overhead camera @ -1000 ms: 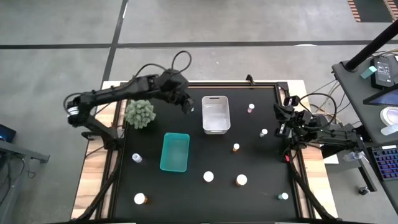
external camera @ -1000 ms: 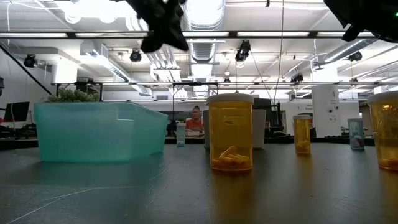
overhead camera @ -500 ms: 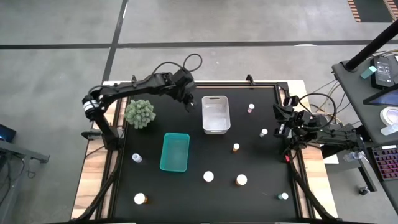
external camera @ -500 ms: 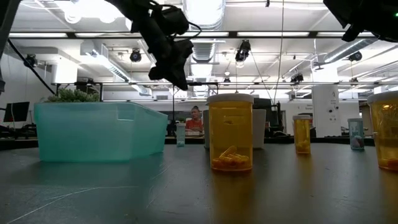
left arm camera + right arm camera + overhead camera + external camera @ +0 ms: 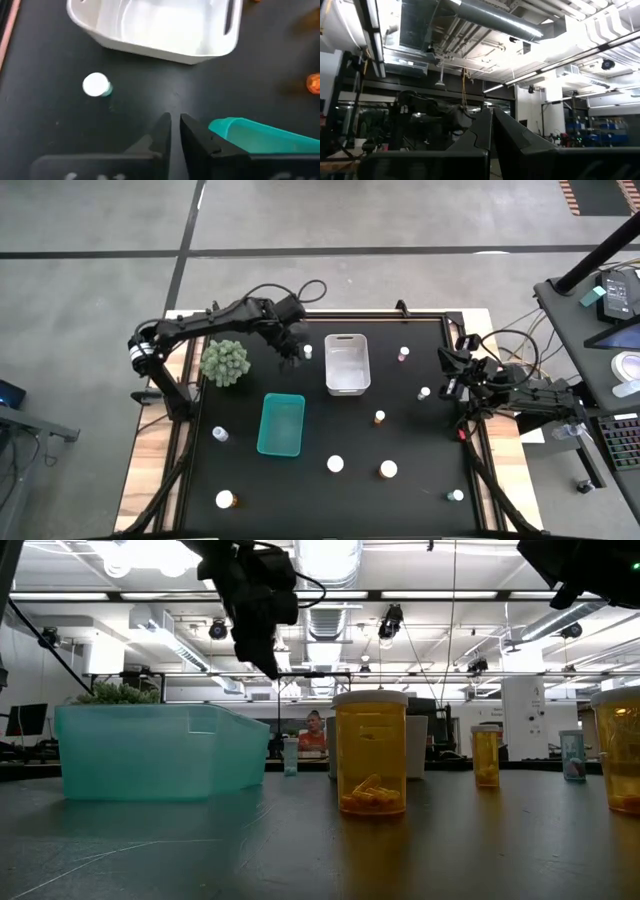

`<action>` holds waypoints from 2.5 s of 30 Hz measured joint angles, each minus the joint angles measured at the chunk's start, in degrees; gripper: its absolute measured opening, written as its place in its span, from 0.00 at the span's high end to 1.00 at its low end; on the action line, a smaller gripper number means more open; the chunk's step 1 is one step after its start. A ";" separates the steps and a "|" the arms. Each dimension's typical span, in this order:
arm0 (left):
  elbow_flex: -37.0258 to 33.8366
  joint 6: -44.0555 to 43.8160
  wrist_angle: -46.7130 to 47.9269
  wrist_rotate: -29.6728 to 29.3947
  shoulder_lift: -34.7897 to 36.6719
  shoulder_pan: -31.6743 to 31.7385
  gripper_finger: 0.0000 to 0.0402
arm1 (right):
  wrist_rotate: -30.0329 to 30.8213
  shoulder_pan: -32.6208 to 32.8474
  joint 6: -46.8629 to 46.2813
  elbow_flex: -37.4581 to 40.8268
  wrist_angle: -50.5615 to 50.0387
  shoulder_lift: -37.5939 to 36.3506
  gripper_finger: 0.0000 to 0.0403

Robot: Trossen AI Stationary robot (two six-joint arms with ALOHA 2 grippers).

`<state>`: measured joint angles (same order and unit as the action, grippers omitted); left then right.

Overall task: Pick and place medicine bottles into bin by pill shape (circle, oval)
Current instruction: Put the top left blue pill bottle into the green bin

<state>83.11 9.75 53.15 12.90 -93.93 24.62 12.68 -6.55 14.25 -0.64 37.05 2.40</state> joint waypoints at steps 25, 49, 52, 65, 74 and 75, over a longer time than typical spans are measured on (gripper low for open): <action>-12.68 1.22 -28.24 -11.81 -0.57 0.02 0.43 | 0.99 0.00 0.78 0.00 -0.98 0.01 0.98; -17.00 1.10 -37.49 -17.57 -9.27 1.03 0.43 | 0.92 0.00 0.47 0.00 -0.83 0.01 0.98; -17.00 1.09 -37.50 -17.61 -9.27 1.03 0.43 | 0.92 0.00 0.38 0.00 -0.81 0.01 0.98; -17.00 1.13 -37.02 -17.75 -9.19 0.85 0.73 | 0.92 0.00 0.36 0.00 -0.78 0.01 0.98; -14.16 -0.07 -30.37 -18.29 -5.64 -0.75 0.76 | 0.92 0.00 0.36 0.00 -0.78 0.01 0.98; -13.94 -0.31 -29.88 -18.79 -4.64 -1.28 0.75 | 0.93 0.00 0.36 0.00 -0.80 0.01 0.98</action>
<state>69.17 9.43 23.27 -5.89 -98.57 23.35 13.61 -6.55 14.61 -0.64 36.26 2.42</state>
